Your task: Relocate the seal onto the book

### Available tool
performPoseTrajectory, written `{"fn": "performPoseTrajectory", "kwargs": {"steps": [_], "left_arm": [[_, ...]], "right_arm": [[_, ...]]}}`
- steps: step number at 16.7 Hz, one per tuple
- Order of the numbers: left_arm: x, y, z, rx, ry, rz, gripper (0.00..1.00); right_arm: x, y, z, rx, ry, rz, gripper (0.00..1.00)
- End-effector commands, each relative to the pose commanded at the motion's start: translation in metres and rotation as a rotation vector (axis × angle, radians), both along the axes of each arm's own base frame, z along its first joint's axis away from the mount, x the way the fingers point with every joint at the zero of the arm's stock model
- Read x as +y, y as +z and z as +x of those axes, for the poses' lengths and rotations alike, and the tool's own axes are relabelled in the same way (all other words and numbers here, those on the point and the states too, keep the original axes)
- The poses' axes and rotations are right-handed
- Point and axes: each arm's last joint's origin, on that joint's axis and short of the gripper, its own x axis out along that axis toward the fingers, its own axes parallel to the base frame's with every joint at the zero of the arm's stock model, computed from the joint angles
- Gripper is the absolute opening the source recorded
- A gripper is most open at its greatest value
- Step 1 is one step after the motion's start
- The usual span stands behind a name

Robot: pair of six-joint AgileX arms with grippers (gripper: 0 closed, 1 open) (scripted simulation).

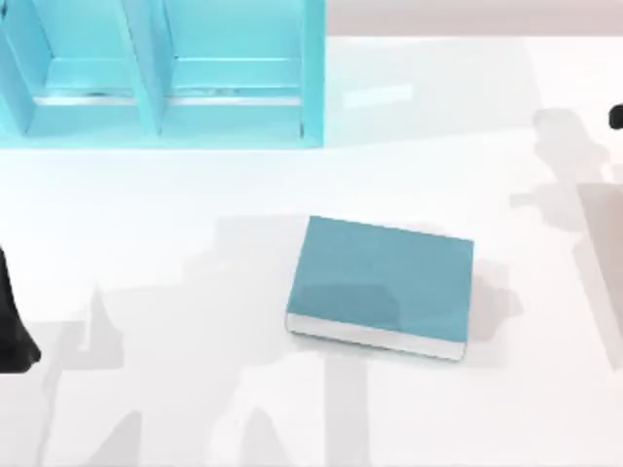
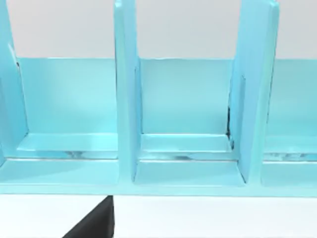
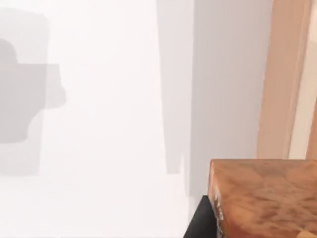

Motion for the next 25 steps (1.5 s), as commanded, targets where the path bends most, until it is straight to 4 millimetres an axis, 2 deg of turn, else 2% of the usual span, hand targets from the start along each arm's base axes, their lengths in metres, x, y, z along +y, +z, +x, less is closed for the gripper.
{"fn": "performPoseTrajectory", "kwargs": {"steps": [2, 4, 8, 11, 13, 25], "left_arm": [[0.000, 0.000, 0.000, 0.000, 0.000, 0.000, 1.00], [0.000, 0.000, 0.000, 0.000, 0.000, 0.000, 1.00], [0.000, 0.000, 0.000, 0.000, 0.000, 0.000, 1.00], [0.000, 0.000, 0.000, 0.000, 0.000, 0.000, 1.00], [0.000, 0.000, 0.000, 0.000, 0.000, 0.000, 1.00], [0.000, 0.000, 0.000, 0.000, 0.000, 0.000, 1.00]], "right_arm": [[0.034, -0.015, 0.012, 0.020, 0.000, -0.008, 0.00], [0.079, -0.032, 0.018, 0.038, -0.002, -0.018, 0.00], [0.177, -0.058, 0.006, 0.026, -0.006, -0.024, 0.00], [0.227, -0.072, -0.004, -0.006, -0.003, -0.005, 0.00], [0.238, -0.076, -0.006, -0.014, -0.002, 0.002, 0.00], [0.238, -0.071, -0.006, -0.014, -0.002, 0.002, 0.00]]}}
